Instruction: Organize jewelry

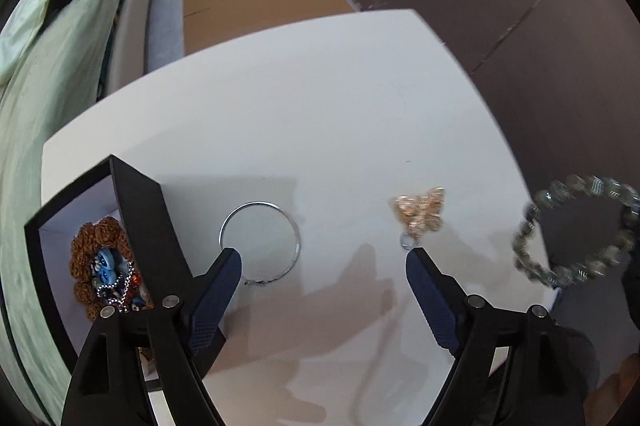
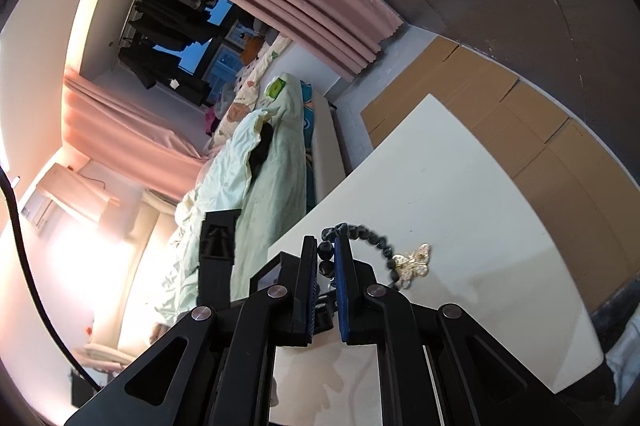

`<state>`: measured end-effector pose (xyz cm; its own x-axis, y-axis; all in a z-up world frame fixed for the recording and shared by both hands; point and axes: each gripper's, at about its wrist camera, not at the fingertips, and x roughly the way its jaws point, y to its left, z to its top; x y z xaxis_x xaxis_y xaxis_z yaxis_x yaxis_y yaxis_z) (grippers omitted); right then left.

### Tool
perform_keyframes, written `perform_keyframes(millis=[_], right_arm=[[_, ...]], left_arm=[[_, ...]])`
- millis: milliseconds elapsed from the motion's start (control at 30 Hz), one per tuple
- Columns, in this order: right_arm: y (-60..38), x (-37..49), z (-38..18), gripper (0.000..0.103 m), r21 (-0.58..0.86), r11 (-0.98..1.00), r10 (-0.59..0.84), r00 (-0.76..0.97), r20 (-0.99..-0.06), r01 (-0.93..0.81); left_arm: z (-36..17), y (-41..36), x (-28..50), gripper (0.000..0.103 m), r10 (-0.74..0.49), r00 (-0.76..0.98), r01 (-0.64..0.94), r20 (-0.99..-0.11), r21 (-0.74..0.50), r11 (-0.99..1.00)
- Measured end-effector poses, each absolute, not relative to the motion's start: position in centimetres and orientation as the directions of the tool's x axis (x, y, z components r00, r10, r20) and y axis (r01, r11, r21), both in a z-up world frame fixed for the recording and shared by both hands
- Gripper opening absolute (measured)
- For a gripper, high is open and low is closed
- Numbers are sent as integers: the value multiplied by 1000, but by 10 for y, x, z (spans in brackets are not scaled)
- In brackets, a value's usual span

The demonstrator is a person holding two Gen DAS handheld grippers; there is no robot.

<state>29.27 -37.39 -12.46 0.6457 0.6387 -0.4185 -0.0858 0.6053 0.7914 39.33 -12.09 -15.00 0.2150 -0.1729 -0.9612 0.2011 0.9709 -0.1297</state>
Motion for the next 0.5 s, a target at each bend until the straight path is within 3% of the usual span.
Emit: perform_keyframes(millis=[200,400,500], right_arm=[[-387,294,-130,10,805,589,639,648,-414,-66],[-391,295,-130,10,813,577,649,646,-402,-74],[-393,295,-130,10,816,572,654,645,-396,-78]], left_arm=[[-155,-123,395,80,-45,248,172,-968,-2,985],[-158,-95,394,77,31,224,134,-974,63,989],[-155,-74,391,77,14,220,97,-975,36,995]])
